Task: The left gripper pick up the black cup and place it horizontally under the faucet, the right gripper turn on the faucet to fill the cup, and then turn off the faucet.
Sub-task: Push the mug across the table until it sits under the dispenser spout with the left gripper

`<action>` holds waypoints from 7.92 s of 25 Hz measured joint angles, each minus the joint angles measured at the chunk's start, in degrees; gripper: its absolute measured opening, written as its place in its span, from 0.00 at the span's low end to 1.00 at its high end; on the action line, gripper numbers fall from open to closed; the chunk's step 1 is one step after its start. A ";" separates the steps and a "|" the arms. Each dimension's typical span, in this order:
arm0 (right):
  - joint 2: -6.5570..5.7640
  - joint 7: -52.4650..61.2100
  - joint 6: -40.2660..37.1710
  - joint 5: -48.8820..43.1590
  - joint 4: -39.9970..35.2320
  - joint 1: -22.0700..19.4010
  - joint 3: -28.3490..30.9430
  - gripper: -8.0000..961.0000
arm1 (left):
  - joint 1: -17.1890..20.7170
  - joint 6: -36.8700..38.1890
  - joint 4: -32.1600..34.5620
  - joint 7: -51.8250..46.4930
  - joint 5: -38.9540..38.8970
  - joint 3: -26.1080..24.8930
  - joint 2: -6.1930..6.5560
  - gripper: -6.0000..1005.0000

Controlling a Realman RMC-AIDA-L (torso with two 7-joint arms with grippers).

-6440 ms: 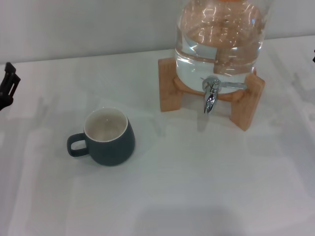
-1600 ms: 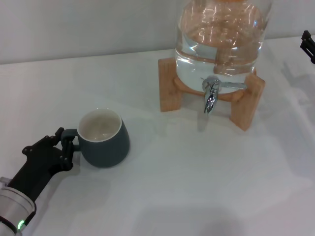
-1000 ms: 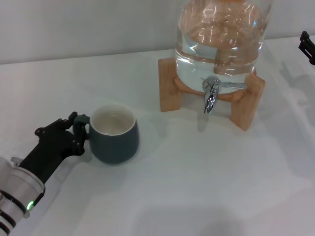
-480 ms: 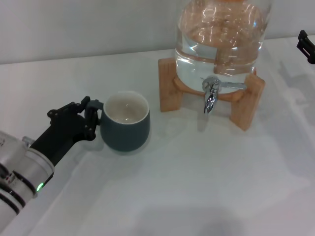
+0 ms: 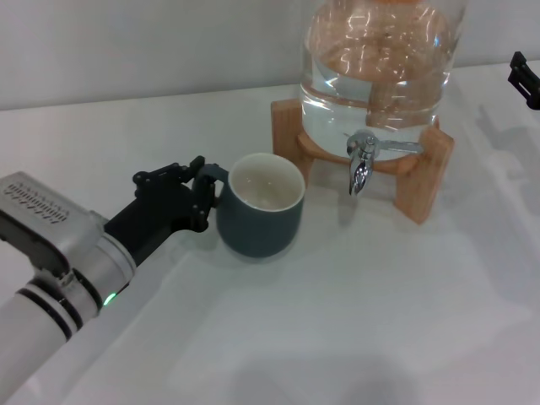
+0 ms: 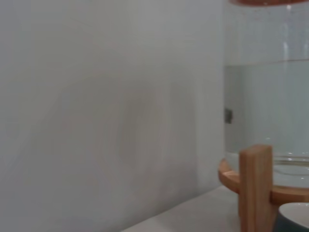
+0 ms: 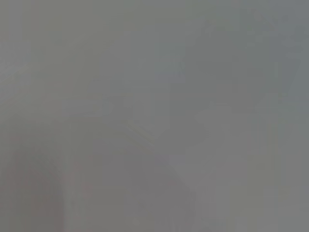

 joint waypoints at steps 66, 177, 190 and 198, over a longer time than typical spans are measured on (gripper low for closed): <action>0.10 0.00 1.57 -0.12 -0.27 1.25 -0.88 0.87 | -5.45 -14.71 7.11 0.80 2.82 4.10 -1.22 0.14; 0.26 0.10 6.63 -0.12 1.71 -0.33 -0.88 0.87 | 1.47 -15.54 13.88 5.97 2.45 3.95 -0.51 0.54; 0.18 0.08 7.29 -0.12 2.46 -0.90 -0.88 0.87 | 3.87 -15.48 16.44 5.67 2.47 3.94 -0.39 0.54; 0.09 0.09 7.30 -0.49 2.47 -1.18 -0.88 0.87 | 5.45 -15.45 17.22 5.80 2.43 3.70 -0.33 0.55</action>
